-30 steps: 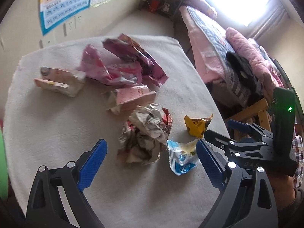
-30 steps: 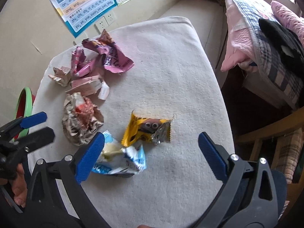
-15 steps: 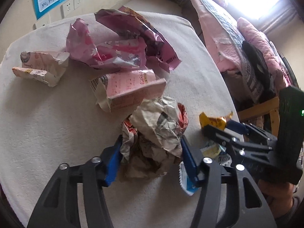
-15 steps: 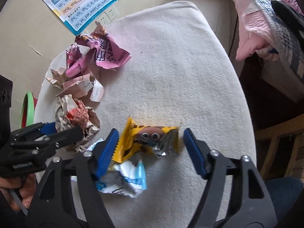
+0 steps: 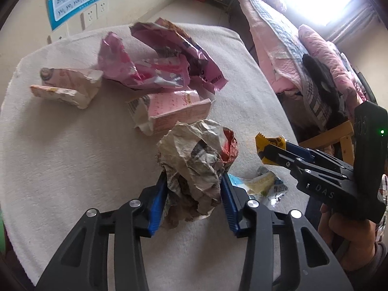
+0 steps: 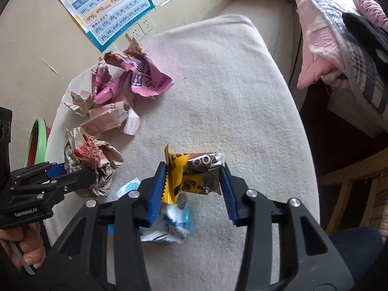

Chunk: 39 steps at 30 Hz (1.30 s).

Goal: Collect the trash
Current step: 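Grasp the crumpled paper ball with the left tool while the right tool grasps the yellow wrapper, then carry the paper ball and yellow wrapper over the red bin with both tools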

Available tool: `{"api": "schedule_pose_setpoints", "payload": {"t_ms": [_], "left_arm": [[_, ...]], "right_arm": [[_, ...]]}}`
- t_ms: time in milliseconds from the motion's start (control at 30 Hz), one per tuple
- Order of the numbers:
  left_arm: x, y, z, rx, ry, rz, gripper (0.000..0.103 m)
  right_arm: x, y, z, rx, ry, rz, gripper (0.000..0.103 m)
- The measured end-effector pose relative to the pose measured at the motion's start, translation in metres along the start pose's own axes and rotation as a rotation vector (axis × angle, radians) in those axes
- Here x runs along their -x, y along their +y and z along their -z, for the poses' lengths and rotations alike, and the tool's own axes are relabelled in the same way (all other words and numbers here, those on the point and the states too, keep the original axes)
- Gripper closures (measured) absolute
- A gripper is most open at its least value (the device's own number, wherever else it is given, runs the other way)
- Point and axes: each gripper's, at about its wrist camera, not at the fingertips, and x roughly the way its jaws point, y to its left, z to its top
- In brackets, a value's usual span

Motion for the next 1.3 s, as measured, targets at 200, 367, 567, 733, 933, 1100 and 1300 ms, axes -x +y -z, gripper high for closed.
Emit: {"api": "schedule_pose_setpoints", "payload": {"t_ms": [200, 367, 567, 733, 933, 1100, 1300], "left_arm": [[0.024, 0.008, 0.008, 0.009, -0.045, 0.005, 0.063], [0.044, 0.016, 0.015, 0.022, -0.082, -0.001, 0.063], [0.071, 0.029, 0.024, 0.029, -0.134, -0.025, 0.063], [0.094, 0.05, 0.033, 0.059, -0.175, -0.052, 0.063], [0.13, 0.085, 0.042, 0.133, -0.253, -0.075, 0.063], [0.154, 0.115, 0.053, 0.198, -0.302, -0.1, 0.063], [0.18, 0.151, 0.069, 0.279, -0.351, -0.126, 0.063]], "right_arm": [[0.016, 0.011, 0.002, 0.026, -0.035, 0.006, 0.061], [0.032, 0.026, 0.003, 0.053, -0.061, 0.01, 0.06], [0.044, 0.056, 0.008, 0.105, -0.072, -0.003, 0.061], [0.054, 0.091, 0.012, 0.176, -0.094, -0.015, 0.061], [0.059, 0.134, 0.009, 0.244, -0.103, -0.057, 0.06], [0.06, 0.171, 0.003, 0.304, -0.118, -0.086, 0.06], [0.054, 0.217, -0.001, 0.382, -0.112, -0.12, 0.06]]}}
